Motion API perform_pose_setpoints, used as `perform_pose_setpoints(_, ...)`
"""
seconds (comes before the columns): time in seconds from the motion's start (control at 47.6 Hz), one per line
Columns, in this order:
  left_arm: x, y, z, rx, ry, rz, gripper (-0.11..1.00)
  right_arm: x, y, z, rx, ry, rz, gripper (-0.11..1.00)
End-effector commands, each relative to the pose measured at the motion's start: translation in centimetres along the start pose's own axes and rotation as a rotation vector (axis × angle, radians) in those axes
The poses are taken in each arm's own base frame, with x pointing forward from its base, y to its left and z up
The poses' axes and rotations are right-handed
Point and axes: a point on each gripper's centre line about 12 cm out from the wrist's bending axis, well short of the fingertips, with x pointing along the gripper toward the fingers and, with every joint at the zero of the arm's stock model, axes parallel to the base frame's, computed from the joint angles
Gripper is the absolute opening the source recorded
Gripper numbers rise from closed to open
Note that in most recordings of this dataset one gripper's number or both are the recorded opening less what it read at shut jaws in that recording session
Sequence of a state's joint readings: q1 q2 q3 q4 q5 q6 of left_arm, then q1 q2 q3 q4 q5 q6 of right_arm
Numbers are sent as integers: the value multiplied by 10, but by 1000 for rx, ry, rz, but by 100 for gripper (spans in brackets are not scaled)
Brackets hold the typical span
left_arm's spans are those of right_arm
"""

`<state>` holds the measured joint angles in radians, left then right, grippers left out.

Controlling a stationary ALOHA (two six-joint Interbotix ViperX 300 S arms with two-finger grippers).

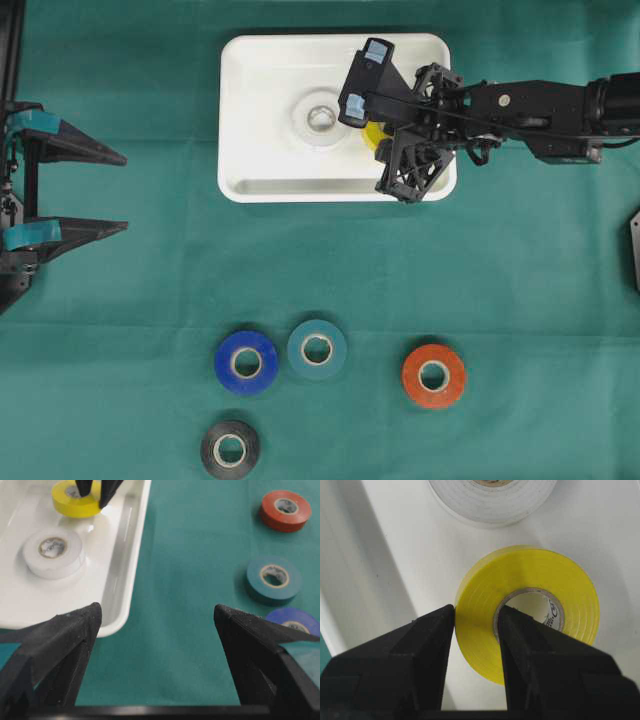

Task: Pick up the tape from a random location and place it into the white case.
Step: 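Lower the yellow roll into the tray and open the right gripper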

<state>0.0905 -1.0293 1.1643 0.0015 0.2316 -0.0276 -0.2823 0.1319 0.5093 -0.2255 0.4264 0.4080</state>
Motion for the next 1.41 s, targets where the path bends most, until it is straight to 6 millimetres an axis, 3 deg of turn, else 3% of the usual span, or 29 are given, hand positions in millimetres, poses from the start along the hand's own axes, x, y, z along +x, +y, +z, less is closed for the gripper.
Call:
perform_pose_setpoints(0.0, 1, 0, 4, -2, -6, 1, 96, -6, 1, 8, 6, -33, 9, 31)
perform_pose_setpoints(0.567, 1, 0, 4, -4, -8, 1, 96, -6, 0, 5, 13, -7, -2, 32)
perform_pose_setpoints(0.735, 1, 0, 4, -4, -8, 1, 96, -9, 0, 8, 13, -15, -3, 78)
perform_pose_setpoints(0.819, 1, 0, 3, -4, -2, 1, 96, -14, -1, 9, 14, -13, -6, 91)
perform_pose_setpoints(0.967, 1, 0, 2, -4, 9, 1, 96, -32, -3, 13, 18, -26, -13, 85)
perform_pose_setpoints(1.387, 1, 0, 2, -5, 8, 1, 96, -113, -11, 28, 43, -116, -23, 86)
